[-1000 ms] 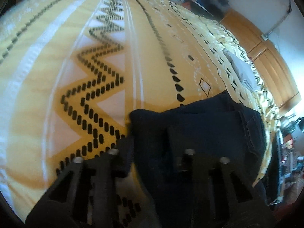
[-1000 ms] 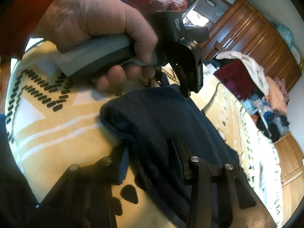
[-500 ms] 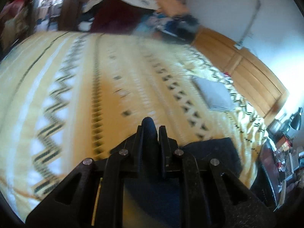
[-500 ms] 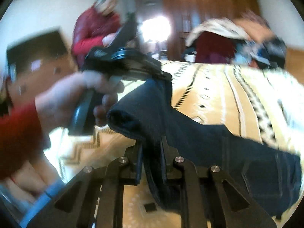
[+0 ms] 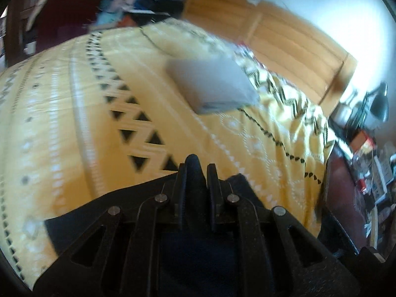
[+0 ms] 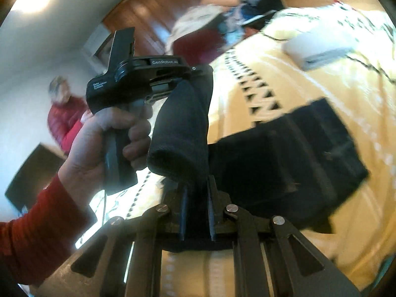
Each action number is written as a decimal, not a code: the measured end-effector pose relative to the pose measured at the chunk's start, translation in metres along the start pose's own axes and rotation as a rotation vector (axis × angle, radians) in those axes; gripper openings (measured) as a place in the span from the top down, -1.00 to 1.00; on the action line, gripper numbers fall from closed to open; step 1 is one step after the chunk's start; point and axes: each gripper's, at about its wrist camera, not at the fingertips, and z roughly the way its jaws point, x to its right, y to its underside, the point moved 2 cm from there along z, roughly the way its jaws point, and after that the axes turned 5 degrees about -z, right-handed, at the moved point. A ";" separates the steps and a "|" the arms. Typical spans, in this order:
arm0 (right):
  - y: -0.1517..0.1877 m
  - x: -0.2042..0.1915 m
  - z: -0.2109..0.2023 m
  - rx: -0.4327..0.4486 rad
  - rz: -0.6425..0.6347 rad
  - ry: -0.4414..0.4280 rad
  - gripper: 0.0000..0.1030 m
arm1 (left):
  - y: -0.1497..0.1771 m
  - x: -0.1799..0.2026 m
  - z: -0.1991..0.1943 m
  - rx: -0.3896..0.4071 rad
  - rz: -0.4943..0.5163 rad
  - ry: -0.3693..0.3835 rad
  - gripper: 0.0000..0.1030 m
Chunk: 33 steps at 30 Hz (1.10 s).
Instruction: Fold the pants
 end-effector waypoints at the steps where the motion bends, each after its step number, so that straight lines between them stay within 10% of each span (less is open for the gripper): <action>1: -0.001 0.015 -0.005 0.007 0.034 0.005 0.70 | 0.000 0.009 0.016 -0.022 0.011 -0.001 0.71; 9: 0.011 0.119 -0.032 0.014 0.285 0.006 0.70 | 0.016 0.060 0.101 -0.142 0.085 -0.043 0.70; 19: 0.022 0.135 -0.050 0.026 0.356 -0.024 0.49 | 0.022 0.095 0.142 -0.169 0.140 -0.114 0.75; 26: 0.021 0.134 -0.079 0.051 0.347 0.082 0.66 | 0.007 0.074 0.074 -0.052 0.054 -0.046 0.66; 28: 0.018 0.127 -0.085 0.028 0.298 0.099 0.63 | 0.006 0.058 0.045 -0.008 0.051 -0.063 0.36; 33: -0.013 0.094 -0.121 0.075 0.093 0.182 0.14 | 0.031 -0.013 -0.035 0.110 0.024 -0.226 0.08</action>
